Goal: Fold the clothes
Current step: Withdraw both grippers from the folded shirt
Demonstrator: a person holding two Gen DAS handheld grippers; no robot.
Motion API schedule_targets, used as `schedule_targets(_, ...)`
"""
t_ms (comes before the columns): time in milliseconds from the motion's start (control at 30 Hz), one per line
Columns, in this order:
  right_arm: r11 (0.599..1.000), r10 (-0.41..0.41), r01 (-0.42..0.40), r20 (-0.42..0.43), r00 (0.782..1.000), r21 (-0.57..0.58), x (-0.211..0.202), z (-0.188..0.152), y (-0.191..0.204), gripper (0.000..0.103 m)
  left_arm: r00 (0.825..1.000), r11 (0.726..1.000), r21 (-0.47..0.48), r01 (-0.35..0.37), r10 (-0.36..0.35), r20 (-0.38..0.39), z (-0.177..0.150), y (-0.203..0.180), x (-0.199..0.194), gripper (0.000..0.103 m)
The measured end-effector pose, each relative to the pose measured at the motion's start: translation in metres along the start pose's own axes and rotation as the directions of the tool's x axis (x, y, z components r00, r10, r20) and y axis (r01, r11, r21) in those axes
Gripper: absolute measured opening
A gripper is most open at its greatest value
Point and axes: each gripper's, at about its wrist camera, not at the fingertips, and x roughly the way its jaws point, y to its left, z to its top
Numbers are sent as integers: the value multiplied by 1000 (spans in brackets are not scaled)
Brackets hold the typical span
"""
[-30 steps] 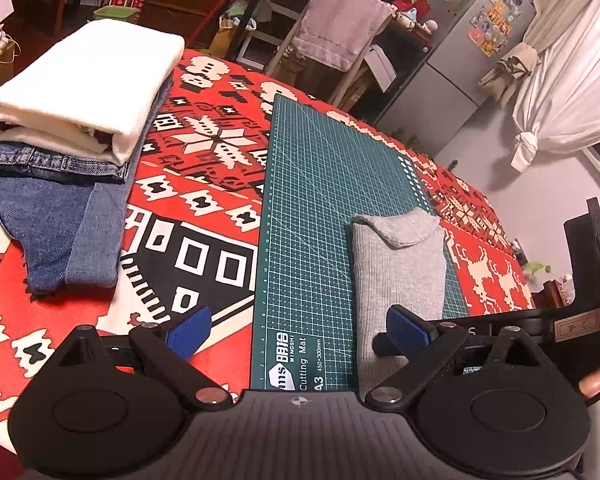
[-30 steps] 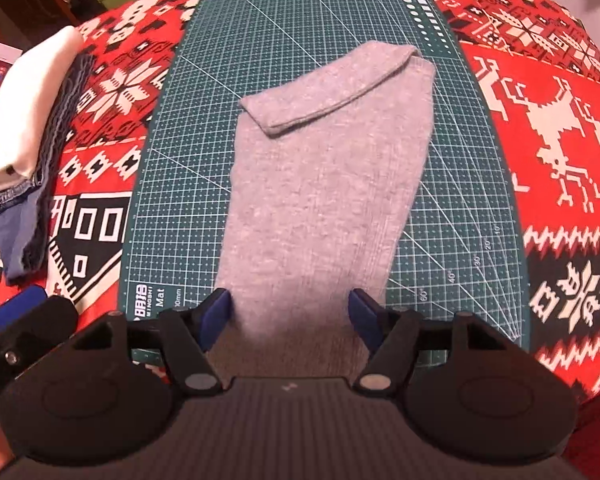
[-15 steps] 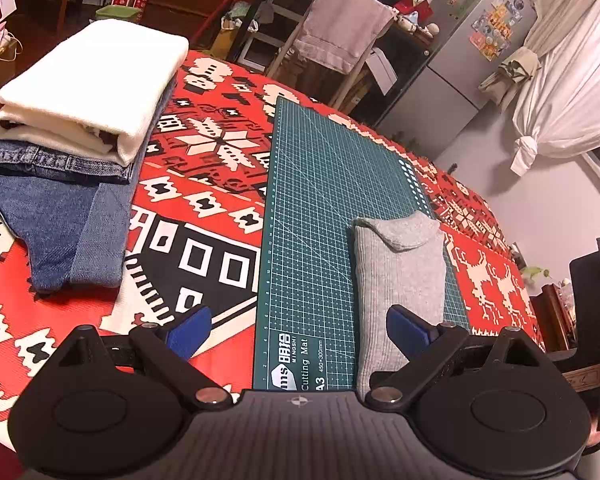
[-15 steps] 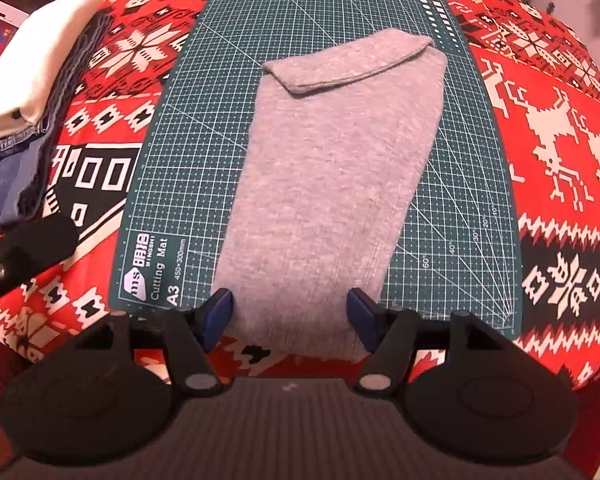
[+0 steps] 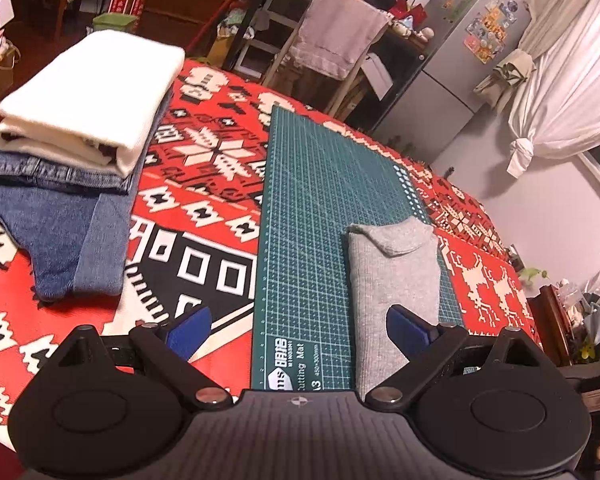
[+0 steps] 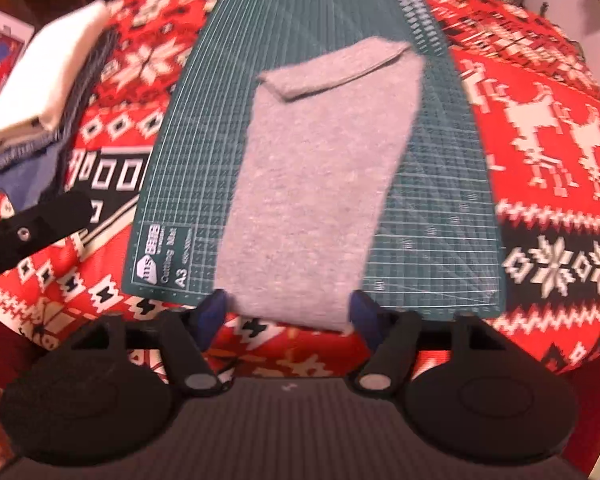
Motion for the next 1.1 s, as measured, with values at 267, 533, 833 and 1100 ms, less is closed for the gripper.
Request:
schedule_targets(267,998,-32,23,146,989,62,-32,-4,-58,102,999,995,99,30,-31,13,-5,-26,4,95)
schedule_targets(533,998,-65,59,284,957,29,-44,-18,-88,102,1000,987,163,8,-6,-11,-12,-51,9,95)
schedule_targets(833,999,-30,19,317,948,37,-36,-26,-105,102,999,955,294,27,-39,37,-16,-72,12,95)
schedule_targets(1100,999,44,-30,401,915,-42,-28,-32,-111,102,997,904,426,-23,-9,73,-19,-93,23,95)
